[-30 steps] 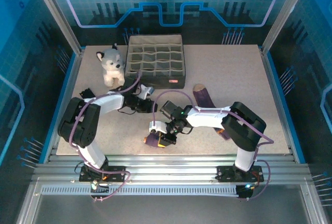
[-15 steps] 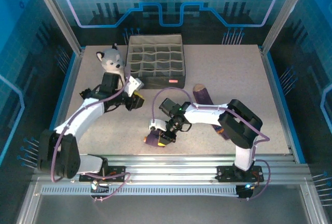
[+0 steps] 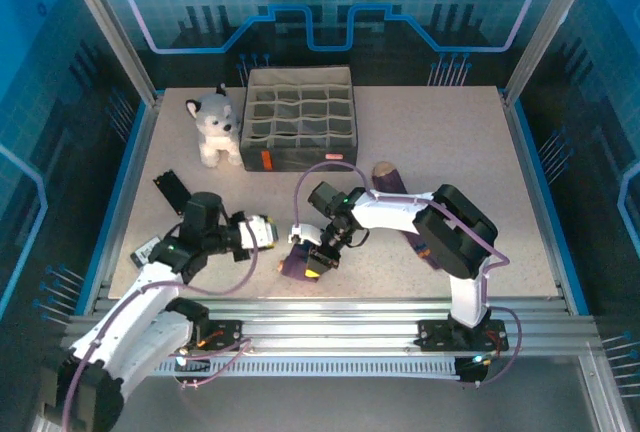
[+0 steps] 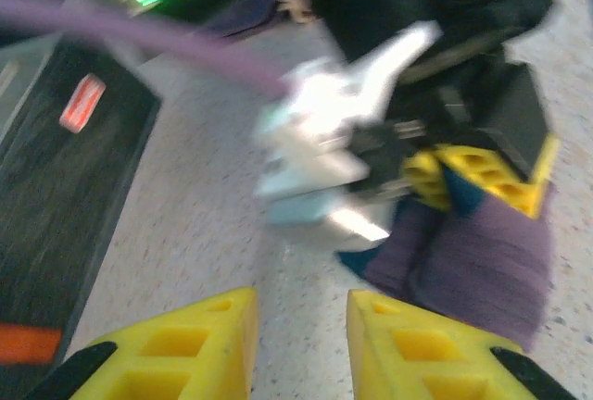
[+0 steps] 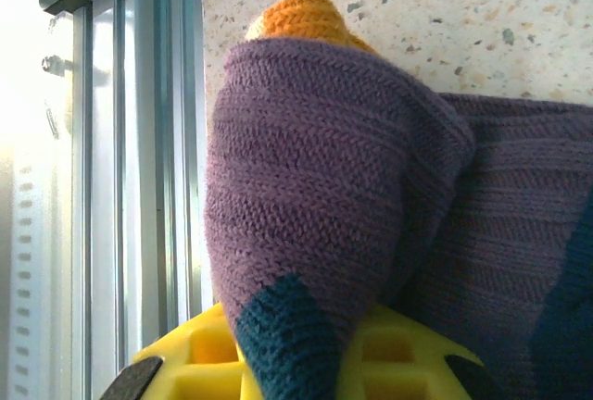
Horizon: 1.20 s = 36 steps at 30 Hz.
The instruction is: Roll the socks
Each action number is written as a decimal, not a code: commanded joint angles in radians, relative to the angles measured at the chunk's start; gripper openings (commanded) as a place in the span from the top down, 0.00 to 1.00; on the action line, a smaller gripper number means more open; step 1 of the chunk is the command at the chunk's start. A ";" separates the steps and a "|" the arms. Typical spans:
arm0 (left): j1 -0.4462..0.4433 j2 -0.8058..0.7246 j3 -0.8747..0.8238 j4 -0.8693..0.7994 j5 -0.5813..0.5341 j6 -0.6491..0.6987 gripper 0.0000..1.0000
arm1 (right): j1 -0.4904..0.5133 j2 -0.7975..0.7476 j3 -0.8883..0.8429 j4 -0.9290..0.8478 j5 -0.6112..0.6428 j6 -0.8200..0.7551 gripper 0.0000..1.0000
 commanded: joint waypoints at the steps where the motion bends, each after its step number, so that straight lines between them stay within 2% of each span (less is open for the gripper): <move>1: -0.153 -0.018 -0.044 -0.083 -0.149 0.158 0.70 | -0.039 0.050 0.012 -0.064 0.059 0.025 1.00; 5: -0.321 0.016 -0.076 -0.044 -0.297 0.192 0.69 | -0.052 0.063 0.042 -0.094 0.052 0.014 1.00; 9: -0.398 0.104 -0.069 -0.014 -0.386 0.196 0.71 | -0.052 0.068 0.051 -0.107 0.043 0.009 1.00; 18: -0.453 0.252 -0.049 0.091 -0.423 0.162 0.68 | -0.050 0.065 0.041 -0.106 0.024 0.004 1.00; 25: -0.477 0.231 -0.047 0.165 -0.471 0.123 0.69 | -0.041 0.074 0.045 -0.114 0.026 0.003 1.00; 30: -0.476 0.247 -0.051 0.163 -0.483 0.099 0.64 | -0.036 0.078 0.049 -0.115 0.029 0.001 1.00; 34: -0.476 0.319 -0.038 0.130 -0.495 0.067 0.64 | -0.034 0.072 0.052 -0.113 0.027 0.001 1.00; 36: -0.476 0.368 -0.018 0.097 -0.503 0.062 0.65 | -0.033 0.064 0.052 -0.107 0.025 0.001 0.97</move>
